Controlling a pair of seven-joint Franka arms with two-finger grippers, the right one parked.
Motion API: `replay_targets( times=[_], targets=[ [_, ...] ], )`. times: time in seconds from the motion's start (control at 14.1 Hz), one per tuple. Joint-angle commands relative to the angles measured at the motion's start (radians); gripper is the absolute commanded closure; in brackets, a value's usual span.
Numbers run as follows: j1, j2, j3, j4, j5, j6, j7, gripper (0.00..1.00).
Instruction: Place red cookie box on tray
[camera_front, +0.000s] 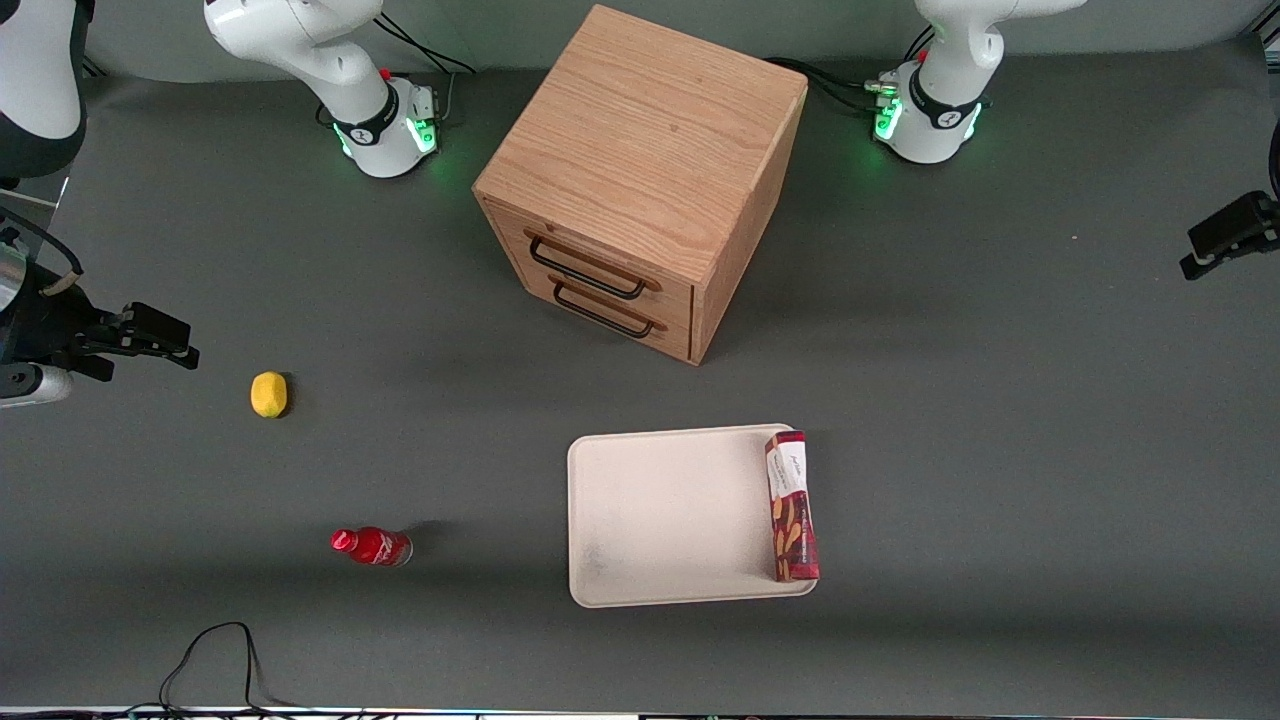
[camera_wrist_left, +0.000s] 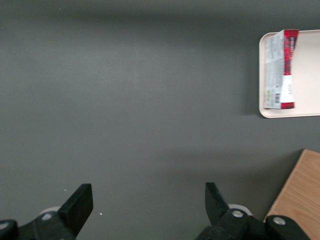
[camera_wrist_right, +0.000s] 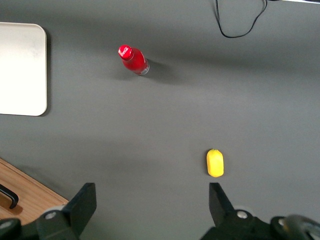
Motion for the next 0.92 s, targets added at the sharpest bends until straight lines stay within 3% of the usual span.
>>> replay_targets(
  times=[0.0, 0.21, 0.5, 0.85],
  targets=[
    [0.017, -0.027, -0.011, -0.106, -0.006, 0.106, 0.026, 0.0],
    [0.0, -0.075, -0.012, -0.217, -0.007, 0.221, 0.007, 0.0],
    [-0.169, -0.093, 0.098, -0.2, 0.0, 0.182, -0.079, 0.0],
    [-0.167, -0.072, 0.095, -0.105, -0.001, 0.108, -0.09, 0.0]
  ],
)
